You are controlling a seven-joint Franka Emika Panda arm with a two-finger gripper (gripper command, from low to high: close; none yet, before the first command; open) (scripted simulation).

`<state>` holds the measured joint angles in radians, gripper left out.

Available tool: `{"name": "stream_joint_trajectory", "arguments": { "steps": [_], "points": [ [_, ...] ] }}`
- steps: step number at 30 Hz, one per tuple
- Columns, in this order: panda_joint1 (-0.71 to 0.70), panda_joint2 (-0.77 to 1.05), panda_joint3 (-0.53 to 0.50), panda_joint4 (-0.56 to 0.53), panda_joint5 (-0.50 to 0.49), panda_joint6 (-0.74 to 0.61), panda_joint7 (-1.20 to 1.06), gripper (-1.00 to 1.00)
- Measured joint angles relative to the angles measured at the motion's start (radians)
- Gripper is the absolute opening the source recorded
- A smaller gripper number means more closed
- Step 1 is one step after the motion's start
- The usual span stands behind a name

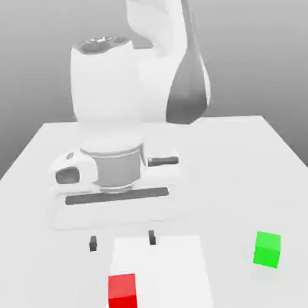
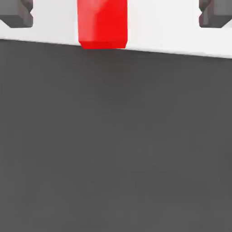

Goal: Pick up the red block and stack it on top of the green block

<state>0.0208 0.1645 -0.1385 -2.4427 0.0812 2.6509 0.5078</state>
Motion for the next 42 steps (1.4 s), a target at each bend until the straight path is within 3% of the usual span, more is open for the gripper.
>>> {"name": "stream_joint_trajectory", "arguments": {
  "steps": [6, 7, 13, 19, 38, 42],
  "points": [
    [-0.034, 0.216, 0.034, 0.016, 0.035, 0.154, -0.041, 0.0],
    [-0.038, 0.235, 0.039, 0.019, 0.04, 0.169, -0.045, -1.0],
    [-0.041, 0.244, 0.043, 0.02, 0.042, 0.176, -0.046, -1.0],
    [-0.007, 0.08, 0.011, -0.009, -0.006, 0.041, 0.002, -1.0],
    [0.435, -0.141, 0.25, -0.164, -0.074, -0.02, 0.765, -1.0],
    [0.452, -0.045, 0.241, -0.168, -0.112, 0.08, 0.831, -1.0]
  ]
}}
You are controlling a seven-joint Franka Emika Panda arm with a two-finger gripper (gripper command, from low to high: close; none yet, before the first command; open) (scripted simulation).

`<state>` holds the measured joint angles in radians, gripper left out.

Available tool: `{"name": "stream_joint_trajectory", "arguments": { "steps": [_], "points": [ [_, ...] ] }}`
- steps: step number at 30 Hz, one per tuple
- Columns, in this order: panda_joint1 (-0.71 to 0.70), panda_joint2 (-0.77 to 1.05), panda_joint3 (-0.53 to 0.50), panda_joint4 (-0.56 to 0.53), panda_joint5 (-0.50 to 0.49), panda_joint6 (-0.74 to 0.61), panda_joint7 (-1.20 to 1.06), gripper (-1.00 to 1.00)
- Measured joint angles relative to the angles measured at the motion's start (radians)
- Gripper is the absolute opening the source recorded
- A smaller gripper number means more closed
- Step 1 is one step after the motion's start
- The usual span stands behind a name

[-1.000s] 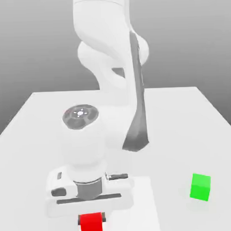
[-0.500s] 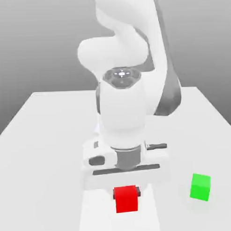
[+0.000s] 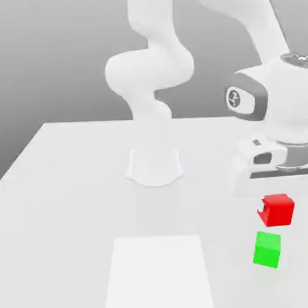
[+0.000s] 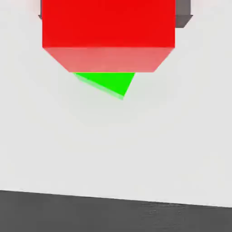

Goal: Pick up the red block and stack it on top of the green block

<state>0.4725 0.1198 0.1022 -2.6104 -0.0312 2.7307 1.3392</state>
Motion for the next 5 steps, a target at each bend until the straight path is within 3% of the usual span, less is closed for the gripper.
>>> {"name": "stream_joint_trajectory", "arguments": {
  "steps": [1, 2, 5],
  "points": [
    [0.008, 0.034, -0.009, 0.001, -0.007, 0.033, 0.006, -1.0],
    [0.013, 0.067, -0.016, 0.003, -0.016, 0.064, 0.013, 1.0],
    [0.013, 0.067, -0.016, 0.003, -0.016, 0.064, 0.013, 1.0]
  ]
}}
